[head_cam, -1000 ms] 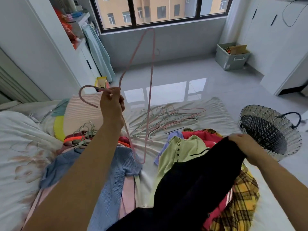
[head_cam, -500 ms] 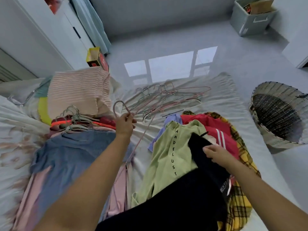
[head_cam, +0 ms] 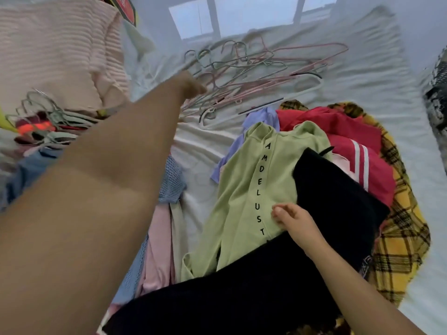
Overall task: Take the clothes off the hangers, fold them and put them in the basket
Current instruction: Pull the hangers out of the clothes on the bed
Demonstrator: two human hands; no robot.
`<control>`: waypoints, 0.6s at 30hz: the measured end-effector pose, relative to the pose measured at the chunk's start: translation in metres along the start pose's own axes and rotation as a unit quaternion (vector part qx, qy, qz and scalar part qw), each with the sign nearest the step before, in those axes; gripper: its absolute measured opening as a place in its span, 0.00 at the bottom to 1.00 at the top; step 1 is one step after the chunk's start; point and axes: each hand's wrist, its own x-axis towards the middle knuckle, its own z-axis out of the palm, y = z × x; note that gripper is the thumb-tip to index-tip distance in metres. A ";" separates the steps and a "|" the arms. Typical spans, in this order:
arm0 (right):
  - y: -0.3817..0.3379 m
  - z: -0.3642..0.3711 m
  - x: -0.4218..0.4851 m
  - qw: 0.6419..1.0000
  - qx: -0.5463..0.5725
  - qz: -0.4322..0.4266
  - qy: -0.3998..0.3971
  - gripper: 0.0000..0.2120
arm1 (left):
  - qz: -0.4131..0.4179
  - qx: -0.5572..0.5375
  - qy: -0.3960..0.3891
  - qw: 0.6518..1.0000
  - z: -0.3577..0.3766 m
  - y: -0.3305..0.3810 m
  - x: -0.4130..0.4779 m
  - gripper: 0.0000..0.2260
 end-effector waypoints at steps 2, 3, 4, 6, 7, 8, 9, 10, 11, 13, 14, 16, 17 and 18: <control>-0.002 0.012 0.005 1.000 0.007 -0.003 0.005 0.06 | -0.015 0.000 -0.039 0.999 0.023 -0.037 0.001 0.25; -0.005 0.017 0.007 1.000 0.015 -0.004 0.008 0.06 | -0.023 -0.014 -0.055 0.998 0.034 -0.060 0.000 0.23; -0.008 0.022 0.009 1.000 0.027 -0.004 0.009 0.06 | -0.036 -0.033 -0.068 0.997 0.045 -0.085 -0.004 0.21; -0.014 0.030 0.015 0.999 0.052 0.001 0.008 0.05 | -0.068 -0.068 -0.082 0.992 0.064 -0.140 -0.021 0.16; -0.016 0.034 0.019 0.998 0.062 0.003 0.008 0.04 | -0.092 -0.071 -0.094 0.989 0.072 -0.168 -0.031 0.13; -0.018 0.039 0.023 0.998 0.069 0.004 0.009 0.04 | -0.123 -0.073 -0.106 0.984 0.080 -0.199 -0.042 0.12; -0.020 0.045 0.026 0.997 0.073 0.005 0.009 0.04 | -0.156 -0.079 -0.110 0.979 0.085 -0.229 -0.051 0.12; -0.020 0.051 0.030 0.997 0.073 0.005 0.008 0.05 | -0.186 -0.080 -0.107 0.973 0.086 -0.256 -0.057 0.13; -0.019 0.055 0.034 0.997 0.072 0.006 0.009 0.05 | -0.210 -0.078 -0.092 0.970 0.082 -0.279 -0.060 0.13; -0.012 0.066 0.039 0.998 0.061 0.008 0.014 0.05 | -0.245 -0.076 -0.031 0.966 0.066 -0.319 -0.058 0.12; -0.008 0.069 0.041 0.998 0.057 0.006 0.022 0.05 | -0.253 -0.073 0.005 0.965 0.056 -0.333 -0.051 0.13; -0.001 0.077 0.046 0.997 0.057 0.003 0.043 0.05 | -0.243 -0.061 0.067 0.966 0.038 -0.354 -0.033 0.19; 0.002 0.079 0.048 0.997 0.059 0.002 0.052 0.05 | -0.228 -0.043 0.095 0.968 0.028 -0.359 -0.023 0.21; 0.004 0.082 0.050 0.996 0.061 0.001 0.058 0.05 | -0.206 -0.015 0.118 0.971 0.020 -0.364 -0.012 0.23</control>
